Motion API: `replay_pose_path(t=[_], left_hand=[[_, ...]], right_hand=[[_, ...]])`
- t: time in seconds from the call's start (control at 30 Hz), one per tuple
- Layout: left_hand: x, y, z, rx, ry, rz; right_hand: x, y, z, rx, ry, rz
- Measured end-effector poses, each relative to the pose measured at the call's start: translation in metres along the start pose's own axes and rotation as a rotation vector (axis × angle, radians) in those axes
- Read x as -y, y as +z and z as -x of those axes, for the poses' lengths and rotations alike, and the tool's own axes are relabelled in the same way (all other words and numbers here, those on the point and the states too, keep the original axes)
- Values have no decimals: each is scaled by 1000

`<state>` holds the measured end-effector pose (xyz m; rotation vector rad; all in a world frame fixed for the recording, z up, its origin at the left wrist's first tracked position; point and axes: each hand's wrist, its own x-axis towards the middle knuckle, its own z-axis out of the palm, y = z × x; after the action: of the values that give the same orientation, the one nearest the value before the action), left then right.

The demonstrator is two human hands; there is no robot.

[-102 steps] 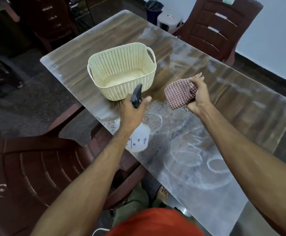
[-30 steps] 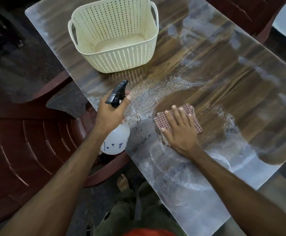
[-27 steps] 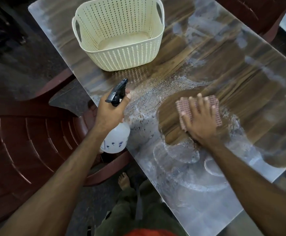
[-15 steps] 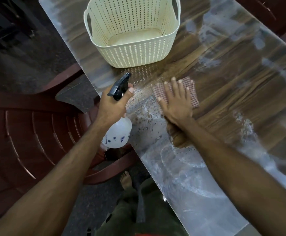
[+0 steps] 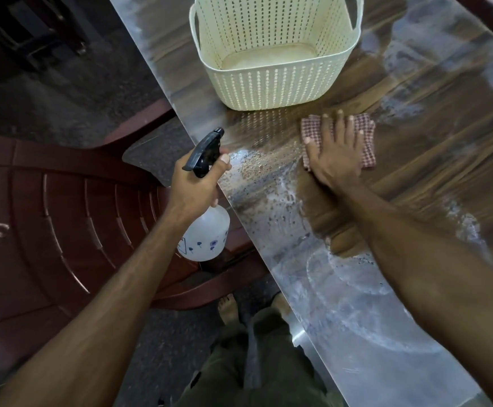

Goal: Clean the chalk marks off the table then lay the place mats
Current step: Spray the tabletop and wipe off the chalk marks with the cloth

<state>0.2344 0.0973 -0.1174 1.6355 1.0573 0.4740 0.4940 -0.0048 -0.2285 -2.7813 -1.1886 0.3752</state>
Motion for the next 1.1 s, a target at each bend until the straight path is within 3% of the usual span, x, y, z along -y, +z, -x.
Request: replay_pose_path(t=[0.13,0.27,0.4,0.5,0.7,0.83,0.97,1.1], left_hand=[[6,-12,2,-16,1,31],[10,-24,3,-29,-1,47],[19,-36,2,-42,-19,61],[22,-41,2,-45,-21,75],[22,-51,6,-40,-12,83],[23,-59,7,-36,-6,103],[29,-69,9,-44,-27,104],[38,-76,12,-35,-44,104]], right_hand=[[48,22,49,67,-216,50],[29,31,119,75,-334,84],[1,22,93,21,-139,58],[28,16,42,-21,-36,23],[116,36,45,66,-282,84],[97,49,114,38,-420,105],[53,40,133,58,-288,102],[79,34,82,-2,-183,80]])
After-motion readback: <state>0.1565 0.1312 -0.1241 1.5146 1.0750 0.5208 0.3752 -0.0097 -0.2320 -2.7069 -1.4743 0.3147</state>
